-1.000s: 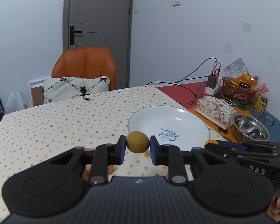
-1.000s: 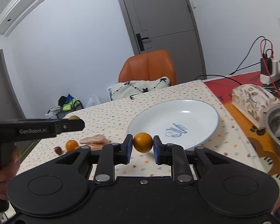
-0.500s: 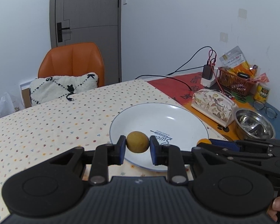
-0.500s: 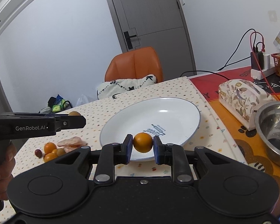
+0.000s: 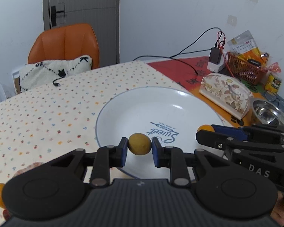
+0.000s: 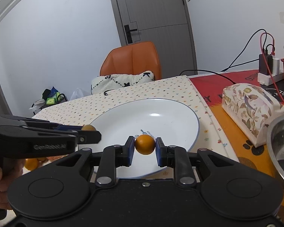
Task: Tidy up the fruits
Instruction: 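Carry the small orange with the right gripper while the left carries the yellow-green fruit to the plate, then open the right gripper over the white plate while the left gripper releases its fruit there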
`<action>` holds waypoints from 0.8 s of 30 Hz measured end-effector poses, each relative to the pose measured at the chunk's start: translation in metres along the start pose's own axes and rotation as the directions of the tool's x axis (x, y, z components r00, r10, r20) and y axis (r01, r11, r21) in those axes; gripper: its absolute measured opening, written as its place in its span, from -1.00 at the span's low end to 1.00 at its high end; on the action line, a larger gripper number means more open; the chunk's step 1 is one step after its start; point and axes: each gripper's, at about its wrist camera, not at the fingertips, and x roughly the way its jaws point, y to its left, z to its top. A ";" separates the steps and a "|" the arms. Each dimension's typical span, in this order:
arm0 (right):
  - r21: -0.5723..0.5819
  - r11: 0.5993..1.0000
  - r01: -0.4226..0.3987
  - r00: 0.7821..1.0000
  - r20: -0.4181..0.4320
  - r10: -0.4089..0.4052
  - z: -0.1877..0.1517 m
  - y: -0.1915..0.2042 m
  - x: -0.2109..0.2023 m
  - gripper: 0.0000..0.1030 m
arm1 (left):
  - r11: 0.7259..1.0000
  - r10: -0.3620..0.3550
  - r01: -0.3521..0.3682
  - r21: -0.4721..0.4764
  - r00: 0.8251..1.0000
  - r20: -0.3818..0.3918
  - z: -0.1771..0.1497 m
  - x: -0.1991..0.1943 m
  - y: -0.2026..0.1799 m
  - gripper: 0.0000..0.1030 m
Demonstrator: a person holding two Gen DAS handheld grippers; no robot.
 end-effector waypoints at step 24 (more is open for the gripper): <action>-0.012 1.000 0.029 1.000 -0.012 -0.029 0.001 0.008 0.000 -0.33 | 0.997 0.062 -0.060 -0.041 0.997 0.050 -0.002 -0.029 0.022 0.19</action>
